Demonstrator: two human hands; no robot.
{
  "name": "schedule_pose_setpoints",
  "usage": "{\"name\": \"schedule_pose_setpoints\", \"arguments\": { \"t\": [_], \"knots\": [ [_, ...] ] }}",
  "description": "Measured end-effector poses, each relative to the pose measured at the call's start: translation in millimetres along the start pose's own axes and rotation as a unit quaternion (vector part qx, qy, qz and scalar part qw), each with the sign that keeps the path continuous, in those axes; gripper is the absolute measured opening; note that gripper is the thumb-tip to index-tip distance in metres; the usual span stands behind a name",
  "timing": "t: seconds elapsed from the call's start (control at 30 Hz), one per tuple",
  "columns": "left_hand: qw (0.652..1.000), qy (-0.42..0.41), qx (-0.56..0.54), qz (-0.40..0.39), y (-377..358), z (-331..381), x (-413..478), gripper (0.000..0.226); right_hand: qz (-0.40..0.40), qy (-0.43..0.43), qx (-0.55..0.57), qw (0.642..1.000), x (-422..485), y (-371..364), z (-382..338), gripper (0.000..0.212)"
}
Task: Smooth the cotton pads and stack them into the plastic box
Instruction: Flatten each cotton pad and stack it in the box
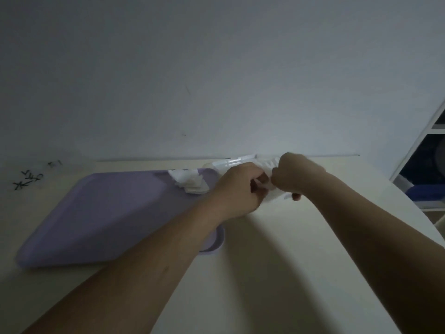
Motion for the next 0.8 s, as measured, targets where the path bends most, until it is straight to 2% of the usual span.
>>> {"name": "schedule_pose_setpoints", "arguments": {
  "t": [0.1,0.13,0.2,0.27,0.33,0.37,0.43,0.47,0.53,0.63,0.73,0.8],
  "knots": [
    [0.995,-0.007,-0.02,0.102,40.9,-9.0,-6.2,0.014,0.159,0.039,-0.088,0.983,-2.1,28.3,-17.6,0.029],
    [0.99,-0.002,-0.003,0.138,55.7,-18.0,-5.8,0.016,0.194,0.077,-0.068,0.976,-2.5,31.5,-30.5,0.031],
    [0.982,0.041,0.06,0.176,82.9,-43.6,-5.6,0.019,0.212,0.166,0.041,0.962,-2.2,25.9,-64.0,0.027],
    [0.974,0.127,0.12,0.143,99.2,-73.6,-8.1,0.032,0.179,0.222,0.153,0.946,-0.4,5.5,-96.2,0.019],
    [0.966,0.197,0.159,0.052,98.1,-103.0,-16.9,0.056,0.11,0.228,0.205,0.945,1.3,-26.8,-120.8,0.023],
    [0.963,0.21,0.168,0.015,95.9,-114.2,-22.1,0.054,0.072,0.225,0.213,0.948,2.9,-44.5,-131.9,0.029],
    [0.963,0.208,0.171,-0.016,92.0,-136.4,-27.7,0.032,0.03,0.215,0.201,0.955,6.4,-71.8,-146.0,0.048],
    [0.967,0.196,0.162,-0.02,88.0,-145.0,-28.3,0.03,0.027,0.211,0.19,0.959,7.6,-79.8,-145.8,0.052],
    [0.971,0.185,0.149,-0.005,91.4,-146.7,-32.4,0.045,0.02,0.223,0.19,0.956,12.9,-91.0,-150.2,0.048],
    [0.97,0.165,0.181,0.015,104.4,-135.7,-43.2,0.035,0.014,0.237,0.206,0.949,20.8,-100.8,-154.5,0.041],
    [0.976,0.153,0.152,0.025,116.0,-145.5,-58.8,0.032,0.016,0.2,0.314,0.928,26.8,-105.0,-145.7,0.058],
    [0.983,0.145,0.103,0.037,124.0,-153.0,-71.2,0.027,0.017,0.198,0.349,0.916,31.3,-110.7,-143.2,0.052]
  ]
}}
Point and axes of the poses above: each hand's wrist, its own x-axis towards the middle knuckle, its own y-axis out of the back of the hand, z = x × y, the point moved 7 cm from there along x, towards the middle knuckle, and after that the axes turned 11 degrees about y, right-handed, at the moved point
